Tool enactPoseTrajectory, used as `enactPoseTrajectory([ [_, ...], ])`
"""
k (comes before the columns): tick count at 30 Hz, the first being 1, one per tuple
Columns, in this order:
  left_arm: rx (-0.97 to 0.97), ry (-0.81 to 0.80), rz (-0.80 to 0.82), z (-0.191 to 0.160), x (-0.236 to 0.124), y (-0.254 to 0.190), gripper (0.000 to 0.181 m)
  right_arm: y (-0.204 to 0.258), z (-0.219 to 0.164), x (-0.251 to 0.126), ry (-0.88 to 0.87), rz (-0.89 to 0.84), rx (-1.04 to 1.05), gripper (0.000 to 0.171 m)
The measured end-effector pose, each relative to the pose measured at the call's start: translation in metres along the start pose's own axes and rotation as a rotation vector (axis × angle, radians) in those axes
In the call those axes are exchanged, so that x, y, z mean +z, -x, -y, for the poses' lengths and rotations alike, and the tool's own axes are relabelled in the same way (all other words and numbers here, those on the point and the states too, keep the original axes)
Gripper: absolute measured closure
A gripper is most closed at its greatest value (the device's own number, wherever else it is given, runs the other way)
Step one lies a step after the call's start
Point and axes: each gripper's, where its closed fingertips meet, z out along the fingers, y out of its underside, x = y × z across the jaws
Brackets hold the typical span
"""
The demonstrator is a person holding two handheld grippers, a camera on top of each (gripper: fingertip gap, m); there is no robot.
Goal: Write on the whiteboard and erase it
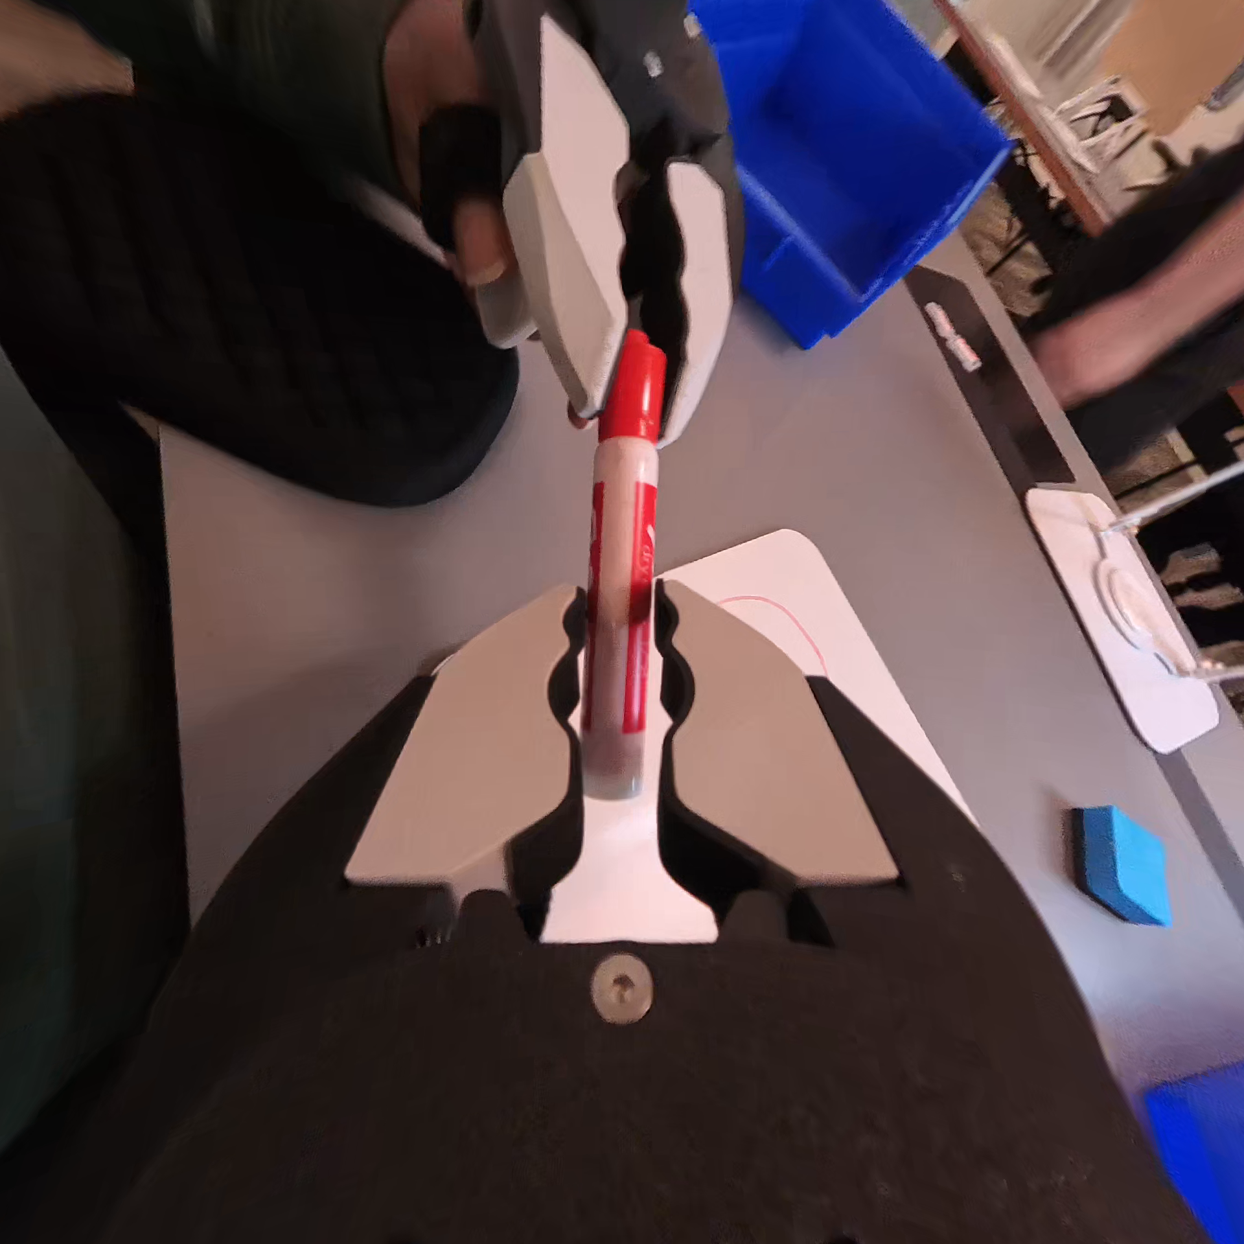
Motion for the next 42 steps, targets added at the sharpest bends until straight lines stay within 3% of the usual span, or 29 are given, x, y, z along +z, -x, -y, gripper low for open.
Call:
enactPoseTrajectory([
  [7, 0.025, 0.024, 0.029, -0.005, 0.001, 0.003, 0.161, 0.001, -0.008, 0.007, 0.112, 0.048, -0.082, 0.153],
  [10, 0.034, -0.013, 0.037, 0.001, 0.001, 0.002, 0.160, -0.003, -0.006, 0.004, 0.086, 0.037, -0.069, 0.153],
  [12, 0.028, -0.040, 0.059, 0.005, -0.001, 0.006, 0.148, -0.007, -0.004, 0.000, 0.061, 0.041, -0.028, 0.153],
  [16, -0.001, -0.084, 0.093, 0.009, -0.008, 0.018, 0.147, -0.032, -0.004, -0.017, -0.015, 0.025, 0.107, 0.153],
  [22, 0.041, -0.069, 0.244, 0.005, -0.018, 0.043, 0.170, -0.170, -0.041, -0.109, -0.042, -0.309, 0.380, 0.153],
  [26, 0.095, -0.064, 0.328, 0.005, -0.025, 0.056, 0.181, -0.286, -0.119, -0.180, 0.123, -0.583, 0.576, 0.153],
  [28, 0.087, -0.051, 0.352, 0.002, -0.026, 0.062, 0.181, -0.330, -0.164, -0.194, 0.209, -0.644, 0.692, 0.153],
  [32, 0.097, -0.049, 0.394, 0.001, -0.029, 0.070, 0.181, -0.360, -0.243, -0.166, 0.382, -0.544, 0.892, 0.153],
  [36, 0.109, -0.049, 0.418, 0.000, -0.033, 0.075, 0.180, -0.361, -0.308, -0.136, 0.627, -0.498, 0.934, 0.153],
  [39, 0.095, -0.054, 0.405, -0.002, -0.034, 0.076, 0.177, -0.357, -0.320, -0.113, 0.631, -0.413, 0.979, 0.152],
  [42, 0.075, -0.050, 0.385, -0.006, -0.033, 0.077, 0.176, -0.346, -0.301, -0.091, 0.571, -0.266, 0.982, 0.153],
])
